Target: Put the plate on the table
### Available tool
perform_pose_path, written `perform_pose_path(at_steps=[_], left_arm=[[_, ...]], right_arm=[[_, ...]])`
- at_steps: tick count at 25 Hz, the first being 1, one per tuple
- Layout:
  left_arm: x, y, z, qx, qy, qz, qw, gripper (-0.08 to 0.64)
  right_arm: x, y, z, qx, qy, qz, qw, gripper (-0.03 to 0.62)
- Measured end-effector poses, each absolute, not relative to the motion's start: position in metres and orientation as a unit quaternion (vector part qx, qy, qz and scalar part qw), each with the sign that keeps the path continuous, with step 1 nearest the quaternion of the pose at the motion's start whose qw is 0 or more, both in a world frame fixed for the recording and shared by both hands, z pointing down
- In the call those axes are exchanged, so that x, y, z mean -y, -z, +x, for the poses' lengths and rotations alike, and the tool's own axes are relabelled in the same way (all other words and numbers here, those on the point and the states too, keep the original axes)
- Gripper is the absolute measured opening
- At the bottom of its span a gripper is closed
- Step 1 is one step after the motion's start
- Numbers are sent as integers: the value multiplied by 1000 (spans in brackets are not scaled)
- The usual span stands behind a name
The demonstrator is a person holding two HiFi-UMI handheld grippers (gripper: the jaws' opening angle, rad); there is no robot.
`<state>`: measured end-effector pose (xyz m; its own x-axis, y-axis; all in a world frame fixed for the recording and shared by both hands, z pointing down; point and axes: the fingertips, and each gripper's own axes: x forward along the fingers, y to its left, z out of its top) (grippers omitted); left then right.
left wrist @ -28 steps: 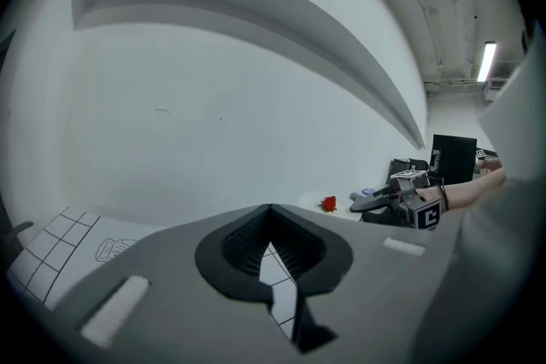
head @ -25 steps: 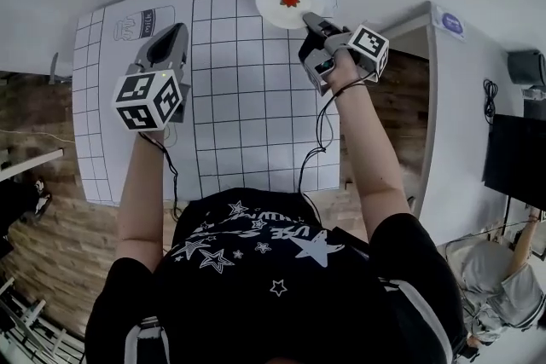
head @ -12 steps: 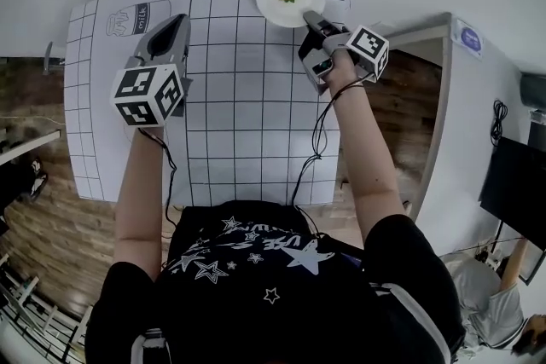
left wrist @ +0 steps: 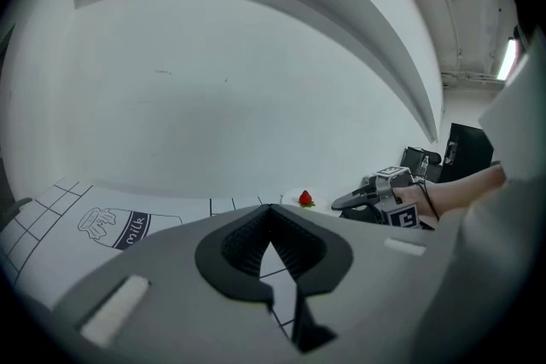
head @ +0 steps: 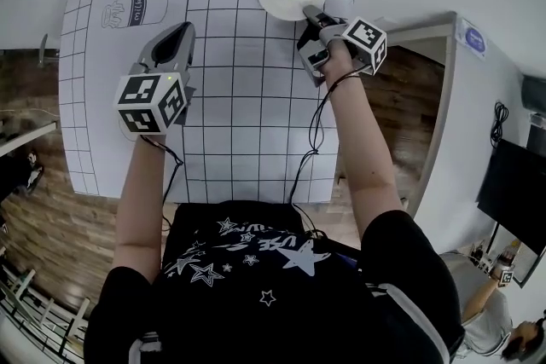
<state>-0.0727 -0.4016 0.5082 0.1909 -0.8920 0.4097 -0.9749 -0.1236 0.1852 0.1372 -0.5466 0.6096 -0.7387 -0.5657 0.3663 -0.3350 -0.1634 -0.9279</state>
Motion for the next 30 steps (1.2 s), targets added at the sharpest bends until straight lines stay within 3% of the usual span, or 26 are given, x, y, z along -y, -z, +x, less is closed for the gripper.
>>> perform_pose_path(at_steps=[8,10,21,30], left_arm=[[387,-509,-73,626,-96,744,214,9],[380,-511,-75,628,-88,741,223,9],[359,-502,-90,641,-79,731,221,9],[325,-486,-102,646,-47,732,212,9]], right_arm=[[546,-611,136,-658,657,-363,59,23],[548,-610,135,-660,652,-369,54,86],[541,-612,151,-672,600,-433,-18,111],[519,-563,168,-710,553,-435,40,105]])
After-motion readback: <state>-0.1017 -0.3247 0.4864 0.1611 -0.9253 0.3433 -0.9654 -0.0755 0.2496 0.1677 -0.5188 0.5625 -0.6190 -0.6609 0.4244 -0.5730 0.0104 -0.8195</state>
